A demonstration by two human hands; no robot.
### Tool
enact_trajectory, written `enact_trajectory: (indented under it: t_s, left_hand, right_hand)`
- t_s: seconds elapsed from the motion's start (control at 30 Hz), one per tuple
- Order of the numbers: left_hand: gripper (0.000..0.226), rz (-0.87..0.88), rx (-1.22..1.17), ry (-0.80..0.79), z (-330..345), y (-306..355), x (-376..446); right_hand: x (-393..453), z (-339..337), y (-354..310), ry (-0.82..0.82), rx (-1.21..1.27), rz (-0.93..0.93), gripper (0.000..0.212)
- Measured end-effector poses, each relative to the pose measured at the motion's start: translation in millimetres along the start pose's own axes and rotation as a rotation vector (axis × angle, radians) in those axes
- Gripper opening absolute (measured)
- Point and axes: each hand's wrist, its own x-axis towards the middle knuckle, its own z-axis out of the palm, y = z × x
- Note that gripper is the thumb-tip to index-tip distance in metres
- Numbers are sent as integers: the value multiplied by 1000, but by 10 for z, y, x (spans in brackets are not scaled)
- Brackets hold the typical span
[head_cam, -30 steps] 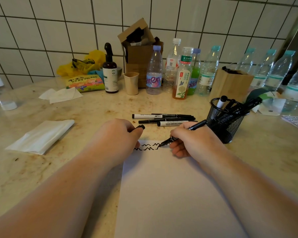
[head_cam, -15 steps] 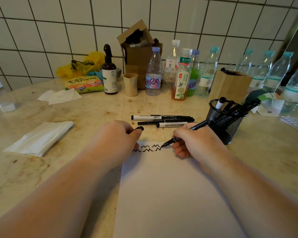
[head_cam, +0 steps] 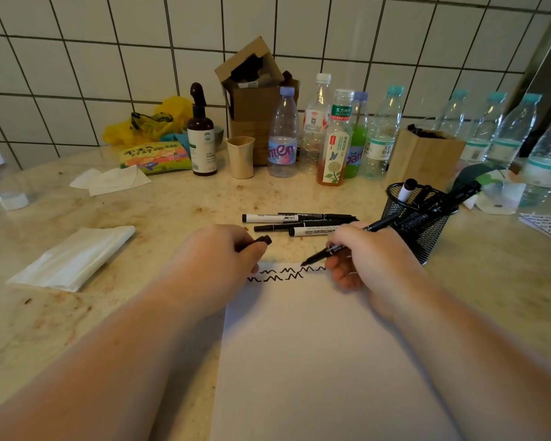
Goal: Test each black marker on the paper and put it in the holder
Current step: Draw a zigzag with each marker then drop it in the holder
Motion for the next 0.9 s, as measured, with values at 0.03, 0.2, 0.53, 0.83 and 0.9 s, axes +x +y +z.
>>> enact_trajectory:
  t_s: [0.03,0.2,0.53,0.83,0.9]
  left_hand:
    - [28,26,15,-2,0,2,-5]
    - [24,137,4,-23,-5,40,-56]
    - [15,197,-82,-34,0,53,-67]
    - [14,256,-34,-36,3,69,-86]
    - [12,287,-26,-32,-2,82,-97]
  right_hand:
    - [-1,-5,-15,5,55,-4,15]
    - [-10,-30,-108,-63,333,-27,22]
    - [-43,-17,-139,-134,439,-17,32]
    - [-70,0,-96,-298,293,-119,12]
    - [-81,0,-93,-326,293,-133,19]
